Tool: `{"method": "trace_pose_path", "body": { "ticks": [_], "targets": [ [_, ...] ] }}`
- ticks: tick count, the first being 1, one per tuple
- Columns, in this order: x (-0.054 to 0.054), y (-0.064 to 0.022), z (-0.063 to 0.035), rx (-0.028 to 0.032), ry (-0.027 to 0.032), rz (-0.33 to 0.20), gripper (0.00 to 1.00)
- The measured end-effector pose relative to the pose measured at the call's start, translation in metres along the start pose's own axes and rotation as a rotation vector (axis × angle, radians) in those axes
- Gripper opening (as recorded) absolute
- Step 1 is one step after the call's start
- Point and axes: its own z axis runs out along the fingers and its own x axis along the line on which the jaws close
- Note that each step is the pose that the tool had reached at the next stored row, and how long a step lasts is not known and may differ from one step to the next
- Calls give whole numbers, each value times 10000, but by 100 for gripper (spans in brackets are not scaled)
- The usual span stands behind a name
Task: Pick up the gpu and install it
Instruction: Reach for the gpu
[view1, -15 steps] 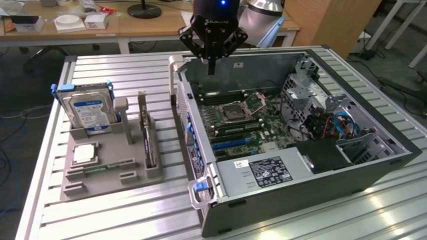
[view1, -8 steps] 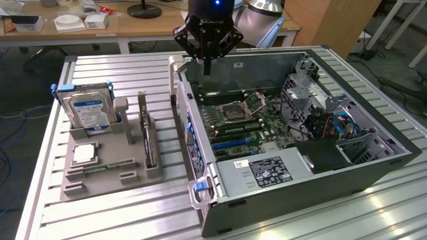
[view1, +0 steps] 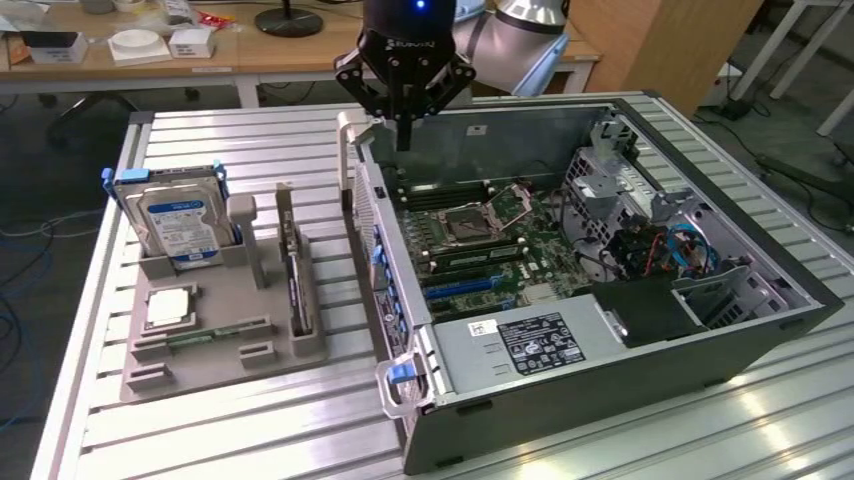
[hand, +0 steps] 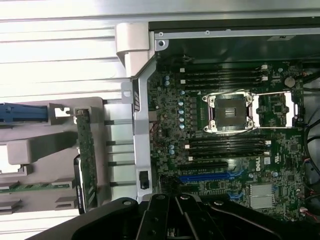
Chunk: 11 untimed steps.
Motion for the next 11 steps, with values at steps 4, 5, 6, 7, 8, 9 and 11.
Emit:
{"method": "trace_pose_path", "body": {
  "ticks": [4,5,6,7,8,9,11],
  "targets": [
    [57,-4,-1,-1,0,0,10],
    [71,-5,-2,0,0,-1,10],
    [85,-6,-2,0,1,0,10],
    [99,-7,-2,0,0,-1,10],
    [112,-8,-2,-1,0,-1,10],
    [126,-10,-3,-1,0,-1,10],
    [155,-11,-4,0,1,0,10]
  ]
}}
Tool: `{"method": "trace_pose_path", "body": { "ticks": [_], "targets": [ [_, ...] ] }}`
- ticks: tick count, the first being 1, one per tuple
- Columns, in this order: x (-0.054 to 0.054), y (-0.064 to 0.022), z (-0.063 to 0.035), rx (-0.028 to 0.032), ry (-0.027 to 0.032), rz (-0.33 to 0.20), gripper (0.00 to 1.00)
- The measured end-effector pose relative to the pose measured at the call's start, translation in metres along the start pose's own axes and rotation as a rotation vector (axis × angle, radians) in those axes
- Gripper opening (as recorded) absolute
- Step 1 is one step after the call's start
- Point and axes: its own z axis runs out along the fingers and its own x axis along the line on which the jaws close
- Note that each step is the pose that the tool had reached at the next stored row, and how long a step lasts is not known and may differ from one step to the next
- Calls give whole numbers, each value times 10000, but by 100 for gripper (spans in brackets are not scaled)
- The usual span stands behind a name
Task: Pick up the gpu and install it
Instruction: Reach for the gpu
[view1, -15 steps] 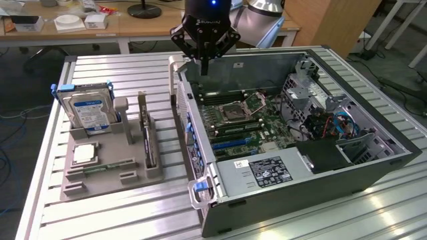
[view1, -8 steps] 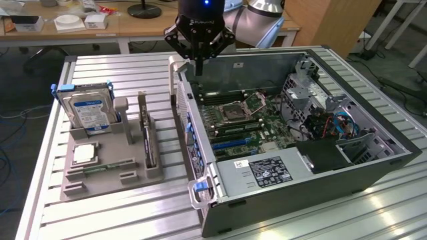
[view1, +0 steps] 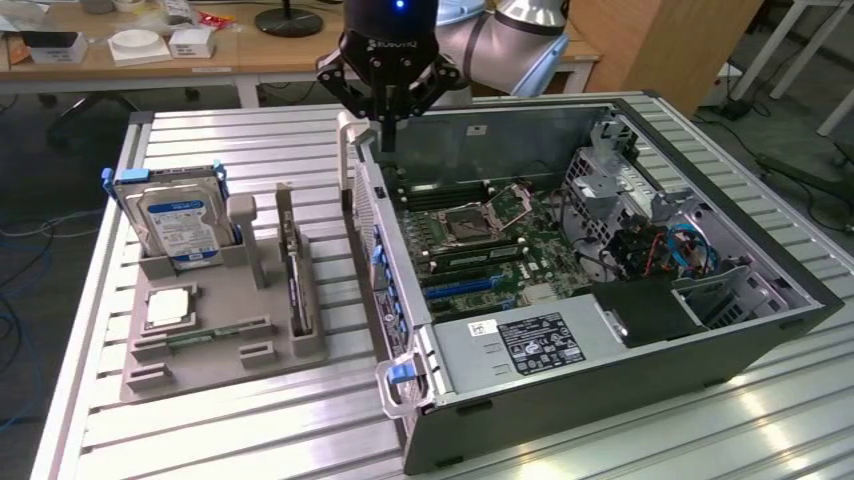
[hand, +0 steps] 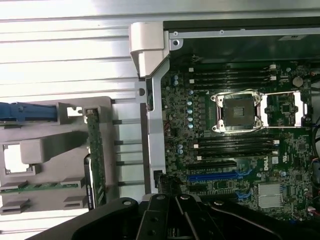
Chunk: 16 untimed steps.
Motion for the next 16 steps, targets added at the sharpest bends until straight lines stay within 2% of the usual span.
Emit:
{"method": "trace_pose_path", "body": {
  "ticks": [16],
  "targets": [
    [244,-18,-5,-1,-1,1,10]
  ]
}}
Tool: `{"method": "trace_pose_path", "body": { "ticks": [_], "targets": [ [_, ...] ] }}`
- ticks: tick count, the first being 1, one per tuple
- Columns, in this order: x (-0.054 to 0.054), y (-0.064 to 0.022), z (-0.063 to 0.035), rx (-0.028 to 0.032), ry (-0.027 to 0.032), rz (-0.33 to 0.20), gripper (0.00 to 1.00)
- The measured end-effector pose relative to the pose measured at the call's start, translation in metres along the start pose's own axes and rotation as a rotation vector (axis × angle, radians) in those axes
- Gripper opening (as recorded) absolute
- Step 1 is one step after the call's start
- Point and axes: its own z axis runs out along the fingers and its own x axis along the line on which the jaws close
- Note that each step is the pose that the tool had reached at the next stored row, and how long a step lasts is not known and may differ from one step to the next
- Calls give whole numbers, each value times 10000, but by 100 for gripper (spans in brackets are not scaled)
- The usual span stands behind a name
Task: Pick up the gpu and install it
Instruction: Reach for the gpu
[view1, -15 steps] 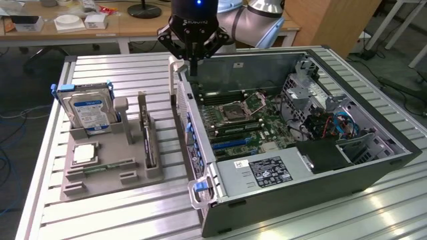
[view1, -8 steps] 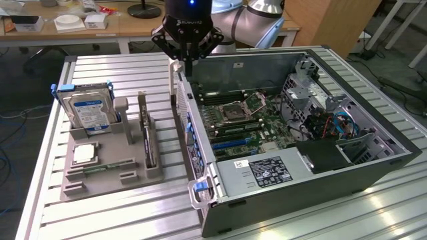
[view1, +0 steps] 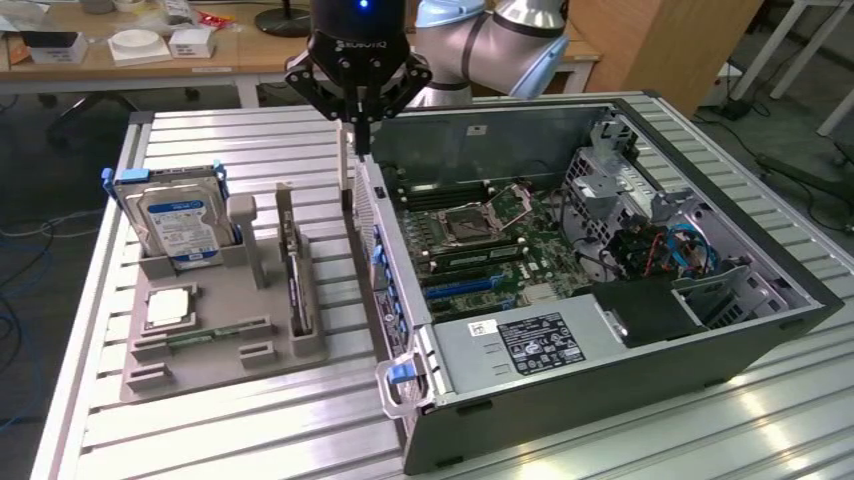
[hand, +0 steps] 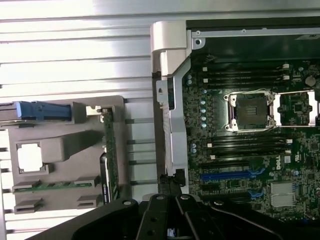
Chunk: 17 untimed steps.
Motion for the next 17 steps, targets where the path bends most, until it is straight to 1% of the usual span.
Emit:
{"method": "trace_pose_path", "body": {
  "ticks": [17],
  "targets": [
    [332,-25,-9,0,0,-1,10]
  ]
}}
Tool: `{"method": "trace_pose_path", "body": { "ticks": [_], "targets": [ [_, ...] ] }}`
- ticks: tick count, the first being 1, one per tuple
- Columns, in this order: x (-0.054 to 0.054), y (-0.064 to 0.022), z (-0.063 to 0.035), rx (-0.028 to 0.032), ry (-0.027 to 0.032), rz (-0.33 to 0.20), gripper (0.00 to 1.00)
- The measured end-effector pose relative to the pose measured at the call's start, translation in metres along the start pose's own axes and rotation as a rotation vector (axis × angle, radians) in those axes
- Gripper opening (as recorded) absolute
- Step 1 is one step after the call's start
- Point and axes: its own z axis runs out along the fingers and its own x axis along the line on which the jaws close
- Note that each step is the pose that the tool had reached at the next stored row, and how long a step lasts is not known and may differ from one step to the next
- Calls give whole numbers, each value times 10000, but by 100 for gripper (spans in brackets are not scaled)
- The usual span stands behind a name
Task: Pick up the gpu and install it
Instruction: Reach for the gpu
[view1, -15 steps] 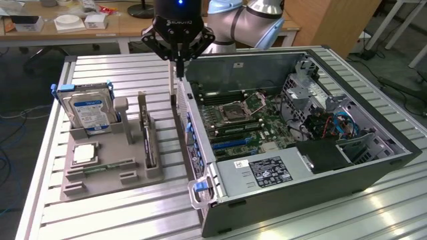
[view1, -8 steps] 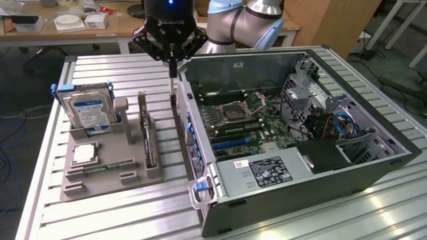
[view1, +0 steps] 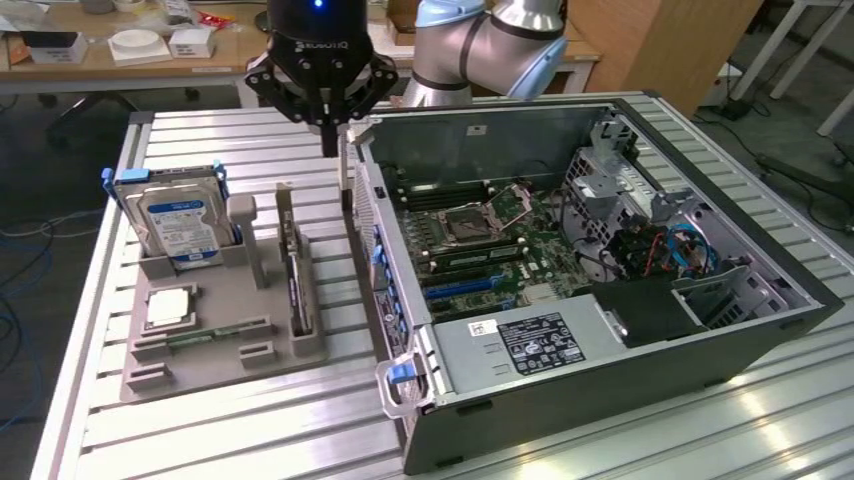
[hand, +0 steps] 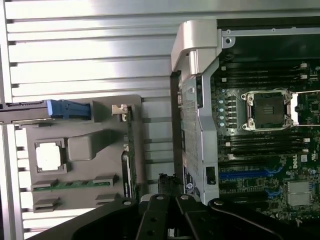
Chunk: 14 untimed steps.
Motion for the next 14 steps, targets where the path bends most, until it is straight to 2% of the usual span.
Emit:
{"method": "trace_pose_path", "body": {
  "ticks": [14],
  "targets": [
    [283,-21,-8,1,0,0,10]
  ]
}}
